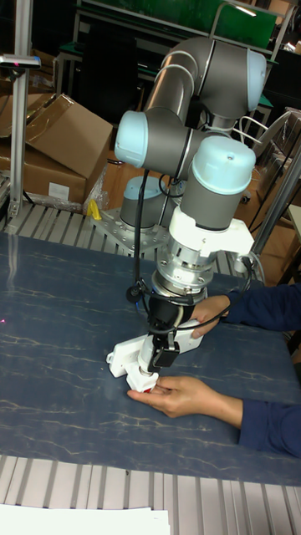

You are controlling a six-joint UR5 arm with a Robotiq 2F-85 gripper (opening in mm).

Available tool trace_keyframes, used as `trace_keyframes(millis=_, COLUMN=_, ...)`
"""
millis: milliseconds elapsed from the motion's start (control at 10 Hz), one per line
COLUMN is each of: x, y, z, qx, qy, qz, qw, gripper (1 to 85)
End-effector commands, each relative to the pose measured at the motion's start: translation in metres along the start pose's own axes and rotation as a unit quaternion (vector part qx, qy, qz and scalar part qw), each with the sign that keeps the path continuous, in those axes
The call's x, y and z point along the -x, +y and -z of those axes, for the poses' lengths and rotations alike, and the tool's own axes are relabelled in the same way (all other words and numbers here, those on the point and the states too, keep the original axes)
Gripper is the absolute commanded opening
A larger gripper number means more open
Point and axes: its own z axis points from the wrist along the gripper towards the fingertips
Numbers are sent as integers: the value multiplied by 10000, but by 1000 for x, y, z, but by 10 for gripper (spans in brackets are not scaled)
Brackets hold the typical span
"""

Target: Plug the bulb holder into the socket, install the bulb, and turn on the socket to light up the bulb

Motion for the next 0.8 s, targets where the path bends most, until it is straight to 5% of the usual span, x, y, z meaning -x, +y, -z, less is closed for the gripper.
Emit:
trace_keyframes(millis=0, x=3, y=1, z=3, qx=112, qy=-34, qz=-69, qw=9999, gripper=17)
trace_keyframes(millis=700, x=7, y=8, z=0, qx=347, qy=-171, qz=-692, qw=9969, gripper=17)
